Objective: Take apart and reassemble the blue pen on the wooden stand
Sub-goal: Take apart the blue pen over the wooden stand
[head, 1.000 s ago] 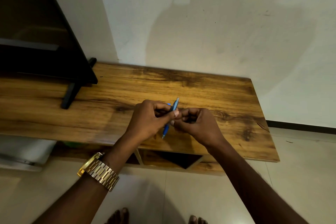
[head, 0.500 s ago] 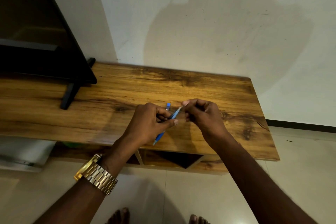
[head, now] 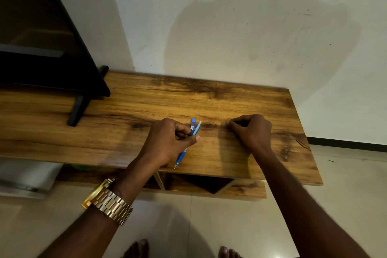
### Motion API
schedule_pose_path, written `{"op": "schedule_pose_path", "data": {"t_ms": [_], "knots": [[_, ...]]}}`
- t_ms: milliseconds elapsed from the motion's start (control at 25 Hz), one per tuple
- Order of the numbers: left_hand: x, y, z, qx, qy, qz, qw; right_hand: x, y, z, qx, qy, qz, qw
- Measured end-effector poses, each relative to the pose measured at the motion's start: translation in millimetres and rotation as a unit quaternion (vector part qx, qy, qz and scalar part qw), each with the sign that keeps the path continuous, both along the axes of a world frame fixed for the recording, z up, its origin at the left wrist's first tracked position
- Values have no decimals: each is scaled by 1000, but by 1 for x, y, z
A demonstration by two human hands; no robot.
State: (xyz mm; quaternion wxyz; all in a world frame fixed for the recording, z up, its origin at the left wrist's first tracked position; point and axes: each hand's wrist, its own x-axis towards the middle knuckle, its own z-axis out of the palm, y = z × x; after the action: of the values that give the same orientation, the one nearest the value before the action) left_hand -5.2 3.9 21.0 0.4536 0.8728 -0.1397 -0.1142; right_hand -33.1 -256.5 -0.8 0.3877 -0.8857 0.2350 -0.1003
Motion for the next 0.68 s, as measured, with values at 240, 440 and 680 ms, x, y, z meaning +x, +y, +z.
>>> {"op": "schedule_pose_path", "data": {"t_ms": [240,440,680], "knots": [[-1,-4,4,-27,3,5,1000,-4,32,15,275,-34,61,959],[-4,-9,3,0,-15,-18,1000,-7,44,9,390,0,112,914],[-6,-13,2,-10,4,-30,999,-5,40,9,371,-25,117,921]]}}
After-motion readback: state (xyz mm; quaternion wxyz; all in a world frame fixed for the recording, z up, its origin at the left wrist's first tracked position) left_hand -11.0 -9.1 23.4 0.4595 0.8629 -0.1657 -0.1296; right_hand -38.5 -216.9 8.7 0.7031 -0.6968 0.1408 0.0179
